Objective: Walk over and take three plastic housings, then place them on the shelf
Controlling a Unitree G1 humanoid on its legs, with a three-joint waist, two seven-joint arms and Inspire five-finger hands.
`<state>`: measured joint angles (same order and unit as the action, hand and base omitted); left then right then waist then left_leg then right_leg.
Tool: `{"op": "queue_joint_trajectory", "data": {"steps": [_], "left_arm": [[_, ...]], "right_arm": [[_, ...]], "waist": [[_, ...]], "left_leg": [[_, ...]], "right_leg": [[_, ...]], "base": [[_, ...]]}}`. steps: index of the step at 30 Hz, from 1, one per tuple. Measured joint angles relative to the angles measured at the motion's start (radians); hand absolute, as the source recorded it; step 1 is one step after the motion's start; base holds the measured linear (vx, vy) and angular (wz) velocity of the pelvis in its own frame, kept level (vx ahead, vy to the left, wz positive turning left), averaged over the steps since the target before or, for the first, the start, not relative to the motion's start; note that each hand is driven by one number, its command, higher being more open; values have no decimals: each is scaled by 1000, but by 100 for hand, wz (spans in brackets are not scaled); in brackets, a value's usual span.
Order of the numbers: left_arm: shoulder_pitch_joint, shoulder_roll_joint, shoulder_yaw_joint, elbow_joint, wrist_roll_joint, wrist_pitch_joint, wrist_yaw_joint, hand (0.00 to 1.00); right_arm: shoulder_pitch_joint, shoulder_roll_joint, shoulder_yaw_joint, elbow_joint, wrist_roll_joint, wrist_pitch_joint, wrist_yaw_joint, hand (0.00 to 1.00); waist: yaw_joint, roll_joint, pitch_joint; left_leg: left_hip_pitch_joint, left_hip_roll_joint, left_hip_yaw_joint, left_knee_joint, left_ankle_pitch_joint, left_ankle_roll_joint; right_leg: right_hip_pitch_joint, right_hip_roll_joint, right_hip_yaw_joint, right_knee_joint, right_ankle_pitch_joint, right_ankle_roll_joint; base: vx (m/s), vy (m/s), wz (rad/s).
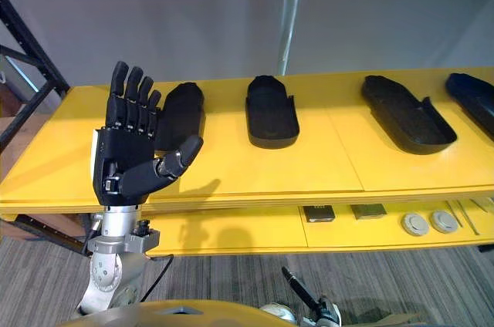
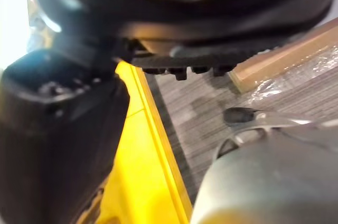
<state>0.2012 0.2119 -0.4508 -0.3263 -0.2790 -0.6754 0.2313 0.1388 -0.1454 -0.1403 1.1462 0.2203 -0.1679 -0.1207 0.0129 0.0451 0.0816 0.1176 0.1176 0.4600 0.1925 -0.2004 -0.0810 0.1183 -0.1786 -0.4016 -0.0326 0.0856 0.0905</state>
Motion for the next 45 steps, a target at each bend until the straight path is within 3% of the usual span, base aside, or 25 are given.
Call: {"op": "queue_joint_trajectory", "data": {"steps": [3,6,9,14,18,21,22,24,25,27,29,32,37,39,41,44,45], "left_arm": [[-52,1,-26,1,0,-3,-17,100],[-115,0,-27,9,8,-2,-19,100],[-176,0,-25,10,19,-2,33,100],[-230,-3,-24,17,60,23,142,100],[-242,-18,-25,17,101,87,208,100],[-243,-18,-23,17,133,123,251,100],[-244,-18,-23,17,134,135,264,100],[-241,-18,-12,14,136,156,301,100],[-227,-17,27,7,139,177,339,100],[-208,-16,62,-1,157,188,362,100],[-151,-19,84,-43,172,200,379,100],[-130,-33,82,-63,172,199,360,100],[-120,-37,82,-83,175,197,384,100],[-120,-39,54,-84,175,192,382,100],[-114,-44,36,-86,191,171,373,100],[-106,-46,34,-87,172,142,327,100],[-82,-48,36,-87,173,135,321,100]], "right_arm": [[23,7,54,-126,-20,-37,-38,100],[93,5,144,-396,-200,-64,-160,100],[142,6,205,-710,-302,-67,-219,100],[175,3,201,-1101,-333,-96,-261,100],[228,-6,134,-1265,-286,-95,-265,100],[274,-5,110,-1290,-251,-95,-283,100],[295,-3,104,-1293,-242,-95,-292,100],[325,2,91,-1304,-218,-96,-297,100],[335,6,88,-1309,-196,-106,-298,100],[335,3,87,-1309,-190,-114,-291,100],[335,2,75,-1309,-184,-136,-282,100],[335,2,84,-1313,-184,-136,-283,100],[307,15,200,-1368,-173,-134,-277,100],[316,52,216,-1356,-172,-131,-297,100],[336,79,228,-1344,-176,-130,-306,100],[384,96,245,-1344,-203,-130,-305,100],[396,98,252,-1344,-172,-132,-285,100]], "waist": [[-29,-11,-21],[-68,-15,-30],[-91,-28,-26],[-133,-61,-10],[-186,-64,-6],[-212,-58,-3],[-214,-56,-2],[-209,-38,8],[-206,-10,25],[-197,1,38],[-183,52,41],[-175,55,45],[-136,21,61],[-98,19,66],[-94,18,68],[-94,3,80],[-90,-17,97]], "left_leg": [[-1,14,49,0,-4,-5],[11,33,107,14,-4,-8],[27,45,179,13,-9,-16],[72,70,317,42,-37,-37],[96,73,402,56,-55,-38],[100,79,431,73,-66,-36],[100,75,425,82,-70,-29],[99,73,315,103,-85,-1],[95,60,137,139,-109,45],[86,41,6,166,-133,80],[85,16,-160,173,-153,69],[87,0,-149,167,-160,58],[61,-5,-164,134,-211,51],[43,-6,-207,192,-227,57],[48,-12,-228,240,-246,58],[56,-11,-188,282,-266,67],[66,-6,-143,294,-270,70]], "right_leg": [[-33,17,52,-4,9,-9],[-57,38,112,-6,16,-13],[-92,60,190,-6,29,-22],[-120,103,324,-27,64,-29],[-140,127,398,-44,81,-24],[-157,142,438,-45,84,-24],[-165,149,460,-45,87,-26],[-173,173,525,-45,94,-29],[-173,199,603,-41,93,-38],[-183,210,660,-31,89,-38],[-207,237,728,-19,106,-33],[-218,230,736,-12,121,-11],[-259,213,673,20,112,-10],[-282,202,634,129,58,-1],[-307,197,607,257,17,5],[-321,191,581,286,34,3],[-321,186,526,263,81,-13]], "base": [[-14,-20,-48],[3,-32,-60],[-59,-35,-68],[-85,-27,-85],[-76,-9,-62],[-48,-2,-50],[-39,-31,-83],[-12,-60,-112],[5,-61,-124],[3,-4,-130],[8,77,-117],[-31,72,-19],[-117,14,33],[-158,-23,61],[-106,-3,37],[-178,21,-49],[-336,-10,-110]]}}
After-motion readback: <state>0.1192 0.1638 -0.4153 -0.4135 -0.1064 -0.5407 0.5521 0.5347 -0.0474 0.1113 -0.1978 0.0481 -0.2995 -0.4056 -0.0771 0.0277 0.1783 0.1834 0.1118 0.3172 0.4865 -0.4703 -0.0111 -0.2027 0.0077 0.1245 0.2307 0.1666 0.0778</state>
